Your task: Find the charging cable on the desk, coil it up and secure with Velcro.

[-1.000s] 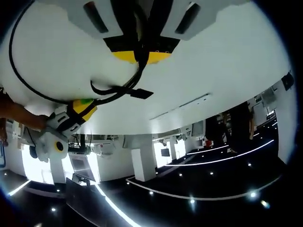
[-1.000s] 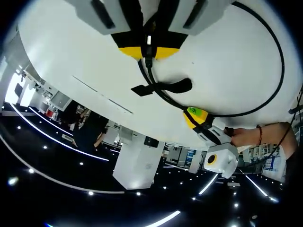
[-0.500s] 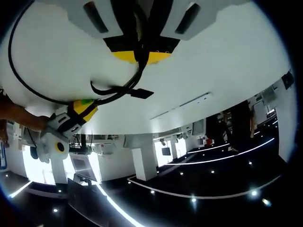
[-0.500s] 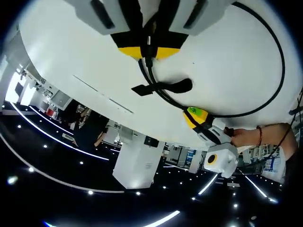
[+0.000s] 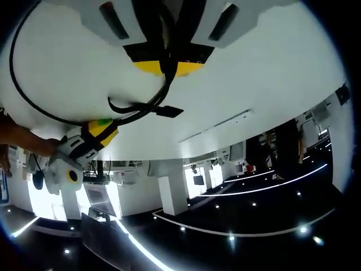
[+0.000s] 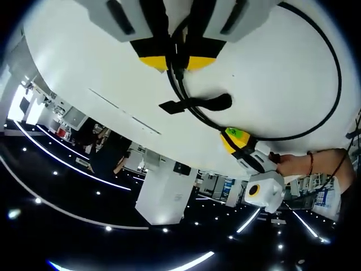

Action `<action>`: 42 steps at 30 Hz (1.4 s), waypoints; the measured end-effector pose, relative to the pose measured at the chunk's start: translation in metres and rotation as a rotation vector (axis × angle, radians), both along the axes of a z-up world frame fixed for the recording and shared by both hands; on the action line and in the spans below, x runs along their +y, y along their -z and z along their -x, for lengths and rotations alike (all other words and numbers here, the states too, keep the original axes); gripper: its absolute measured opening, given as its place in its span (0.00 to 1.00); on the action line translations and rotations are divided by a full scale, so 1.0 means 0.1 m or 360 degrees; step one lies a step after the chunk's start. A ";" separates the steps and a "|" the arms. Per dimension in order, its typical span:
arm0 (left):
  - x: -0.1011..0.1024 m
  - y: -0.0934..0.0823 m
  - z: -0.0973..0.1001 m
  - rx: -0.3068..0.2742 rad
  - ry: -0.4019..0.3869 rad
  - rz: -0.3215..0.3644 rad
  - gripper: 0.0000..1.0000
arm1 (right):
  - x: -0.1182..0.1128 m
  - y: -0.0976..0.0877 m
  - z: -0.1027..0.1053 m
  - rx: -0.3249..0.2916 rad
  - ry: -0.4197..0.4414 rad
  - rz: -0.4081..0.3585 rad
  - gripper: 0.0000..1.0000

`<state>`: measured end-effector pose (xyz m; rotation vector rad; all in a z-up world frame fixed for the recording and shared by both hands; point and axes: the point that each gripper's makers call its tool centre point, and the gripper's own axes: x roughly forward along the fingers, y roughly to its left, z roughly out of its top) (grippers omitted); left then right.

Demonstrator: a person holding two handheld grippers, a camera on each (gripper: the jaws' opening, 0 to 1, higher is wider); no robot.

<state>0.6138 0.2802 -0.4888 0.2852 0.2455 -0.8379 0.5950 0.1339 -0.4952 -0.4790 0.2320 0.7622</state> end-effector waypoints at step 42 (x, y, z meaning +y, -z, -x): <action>-0.03 0.00 0.01 -0.0013 0.0030 0.0006 0.07 | 0.23 -0.20 0.09 -0.0214 -0.0168 -0.0013 0.18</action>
